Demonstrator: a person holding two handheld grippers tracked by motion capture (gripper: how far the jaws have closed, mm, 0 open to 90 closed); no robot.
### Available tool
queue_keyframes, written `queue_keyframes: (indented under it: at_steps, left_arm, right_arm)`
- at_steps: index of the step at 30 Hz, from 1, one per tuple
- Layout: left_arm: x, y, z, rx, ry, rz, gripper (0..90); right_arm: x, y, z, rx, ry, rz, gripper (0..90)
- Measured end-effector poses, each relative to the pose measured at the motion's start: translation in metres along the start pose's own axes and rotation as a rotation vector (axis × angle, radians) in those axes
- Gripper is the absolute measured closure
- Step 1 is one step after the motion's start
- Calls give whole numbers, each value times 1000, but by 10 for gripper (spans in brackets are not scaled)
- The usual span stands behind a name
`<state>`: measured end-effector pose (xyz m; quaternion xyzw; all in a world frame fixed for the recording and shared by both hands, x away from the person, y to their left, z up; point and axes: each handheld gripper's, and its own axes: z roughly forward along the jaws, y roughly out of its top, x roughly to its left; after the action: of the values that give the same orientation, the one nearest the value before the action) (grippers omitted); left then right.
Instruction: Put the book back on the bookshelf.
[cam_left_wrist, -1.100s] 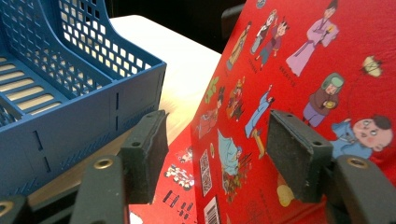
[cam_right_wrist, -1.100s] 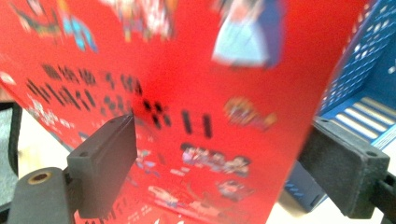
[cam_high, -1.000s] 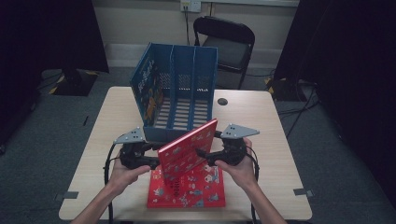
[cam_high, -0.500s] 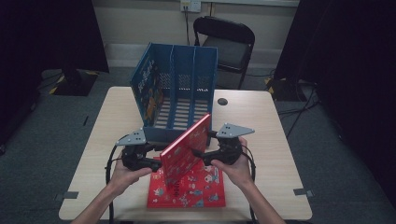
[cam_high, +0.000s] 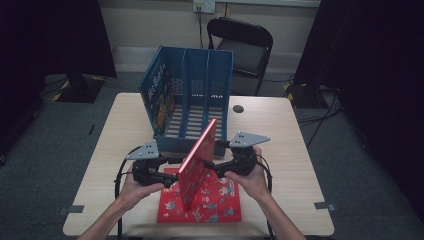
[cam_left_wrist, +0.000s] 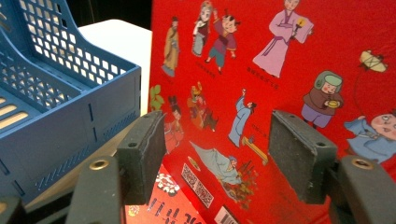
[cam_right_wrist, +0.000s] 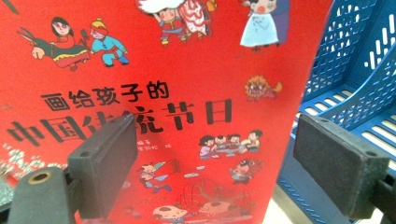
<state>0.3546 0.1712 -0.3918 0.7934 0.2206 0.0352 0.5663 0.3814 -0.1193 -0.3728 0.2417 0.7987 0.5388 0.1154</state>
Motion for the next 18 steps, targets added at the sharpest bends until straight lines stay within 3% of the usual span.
queue_keyframes:
  at_steps: [8, 13, 18]
  left_arm:
    - [-3, 0, 3, 3, 10, 12, 328]
    - [-11, 1, 9, 6, 45, 42, 266]
    - [-13, 2, 13, 12, 64, 41, 211]
  right_arm:
    - [0, 1, 4, -6, 5, 3, 141]
    - [2, 1, 6, -8, 8, 1, 156]
    - [4, 0, 8, -2, 15, -3, 161]
